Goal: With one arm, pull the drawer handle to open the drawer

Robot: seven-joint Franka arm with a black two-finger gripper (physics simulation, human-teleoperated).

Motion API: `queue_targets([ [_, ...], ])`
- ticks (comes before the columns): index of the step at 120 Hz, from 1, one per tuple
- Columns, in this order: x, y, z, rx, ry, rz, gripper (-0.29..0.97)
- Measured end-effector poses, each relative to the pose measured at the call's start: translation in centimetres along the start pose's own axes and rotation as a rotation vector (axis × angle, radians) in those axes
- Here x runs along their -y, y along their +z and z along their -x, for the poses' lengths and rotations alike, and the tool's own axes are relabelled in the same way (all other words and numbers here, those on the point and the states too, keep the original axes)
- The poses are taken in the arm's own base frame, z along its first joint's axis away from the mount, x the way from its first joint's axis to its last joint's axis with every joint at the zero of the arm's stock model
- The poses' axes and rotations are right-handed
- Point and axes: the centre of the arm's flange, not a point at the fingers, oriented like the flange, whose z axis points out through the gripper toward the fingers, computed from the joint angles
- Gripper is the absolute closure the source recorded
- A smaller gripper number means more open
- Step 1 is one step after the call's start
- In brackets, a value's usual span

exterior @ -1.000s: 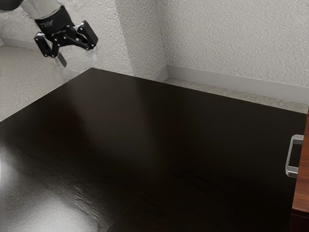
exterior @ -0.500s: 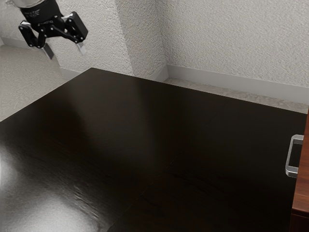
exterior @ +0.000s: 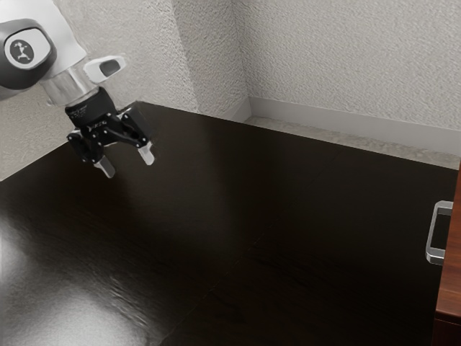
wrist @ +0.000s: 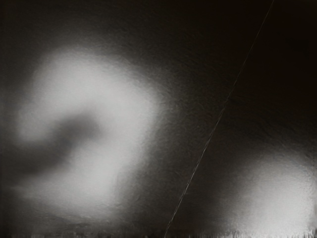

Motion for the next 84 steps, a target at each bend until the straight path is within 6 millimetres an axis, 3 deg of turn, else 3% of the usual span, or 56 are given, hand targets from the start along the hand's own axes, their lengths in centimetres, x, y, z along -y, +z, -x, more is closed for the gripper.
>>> queue_targets([
  [3, -1.6, -0.1, 0.4, -0.012, 0.033, -0.006, 0.00],
  [12, -9.0, 1.2, 2.4, -0.029, 0.181, -0.024, 0.00],
  [19, -11.8, 1.7, 3.2, -0.055, 0.232, -0.043, 0.00],
  [46, -13.2, 2.0, 2.6, -0.142, 0.247, -0.093, 0.00],
  [67, -15.2, 6.4, -3.2, -0.132, 0.212, 0.048, 0.00],
  [84, -19.4, 10.2, -4.1, -0.101, 0.224, 0.176, 0.00],
])
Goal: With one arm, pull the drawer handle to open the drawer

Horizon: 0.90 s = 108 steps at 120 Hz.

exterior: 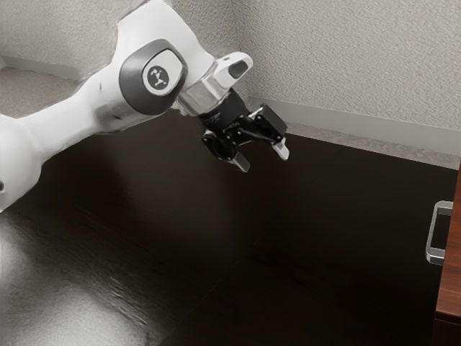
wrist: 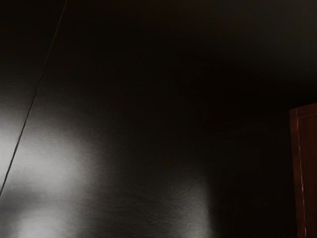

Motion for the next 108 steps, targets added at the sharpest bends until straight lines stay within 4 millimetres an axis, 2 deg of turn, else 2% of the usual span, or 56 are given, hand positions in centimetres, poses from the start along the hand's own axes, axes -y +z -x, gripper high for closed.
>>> queue_targets([
  [12, -2.1, 2.3, 0.8, 0.026, 0.012, 0.040, 0.00],
  [29, -3.8, 6.1, 3.4, 0.087, 0.024, 0.060, 0.00],
  [47, -7.7, 7.4, 4.8, 0.070, 0.080, 0.091, 0.00],
  [58, -9.5, 7.8, 5.3, 0.057, 0.100, 0.112, 0.00],
  [71, -11.5, 9.2, 5.9, 0.058, 0.116, 0.140, 0.00],
  [108, -14.0, 12.5, 6.0, 0.059, 0.112, 0.196, 0.00],
])
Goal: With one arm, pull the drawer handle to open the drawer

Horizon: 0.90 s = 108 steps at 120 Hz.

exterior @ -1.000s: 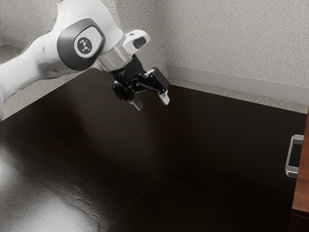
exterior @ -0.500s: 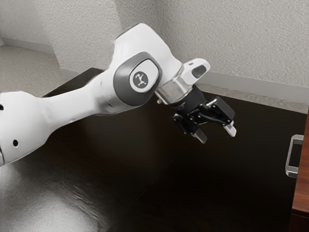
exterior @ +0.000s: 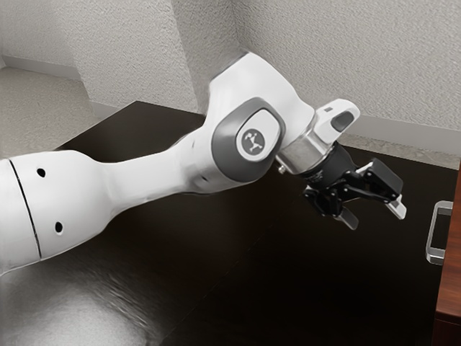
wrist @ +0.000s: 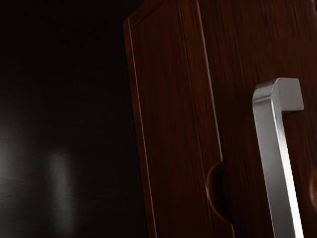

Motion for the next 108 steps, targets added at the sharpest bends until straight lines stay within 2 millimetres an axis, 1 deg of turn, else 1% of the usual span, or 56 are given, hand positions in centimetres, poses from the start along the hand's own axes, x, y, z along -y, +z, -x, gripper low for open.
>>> queue_targets([
  [14, -0.7, 1.1, -0.1, 0.002, -0.007, 0.029, 0.00],
  [26, -0.9, 2.0, -0.1, 0.005, -0.011, 0.038, 0.00],
  [39, -1.3, 2.6, -0.6, -0.008, -0.009, 0.049, 0.00],
  [60, -0.5, 3.1, -2.1, -0.034, -0.016, 0.044, 0.00],
  [66, -0.3, 3.6, -2.2, -0.031, -0.017, 0.041, 0.00],
  [78, -0.6, 4.3, -2.1, -0.028, -0.011, 0.041, 0.00],
  [84, -0.3, 4.8, -2.2, -0.026, -0.010, 0.031, 0.00],
  [97, 0.4, 5.2, -2.7, -0.031, -0.010, 0.015, 0.00],
  [108, 0.3, 5.6, -2.7, -0.028, -0.007, 0.009, 0.00],
])
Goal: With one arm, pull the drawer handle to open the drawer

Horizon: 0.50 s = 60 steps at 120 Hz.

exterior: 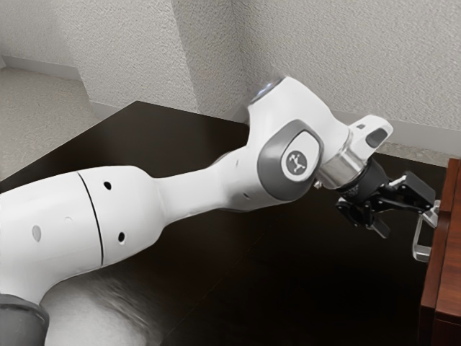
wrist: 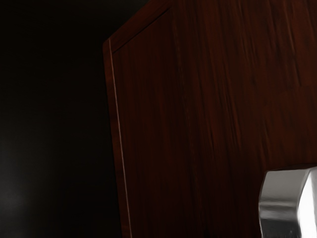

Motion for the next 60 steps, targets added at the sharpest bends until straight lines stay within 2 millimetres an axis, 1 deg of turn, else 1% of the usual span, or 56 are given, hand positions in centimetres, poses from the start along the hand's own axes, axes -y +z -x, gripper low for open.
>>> queue_targets([
  [9, 0.5, -0.4, -0.3, -0.009, 0.001, -0.014, 0.00],
  [30, 1.0, -2.4, -0.5, -0.016, 0.009, -0.045, 0.00],
  [42, 1.7, -2.9, -0.6, -0.004, 0.003, -0.050, 0.00],
  [52, 2.4, -3.6, -0.4, 0.004, -0.009, -0.052, 0.00],
  [60, 2.9, -3.9, 0.2, 0.016, -0.017, -0.060, 0.00],
])
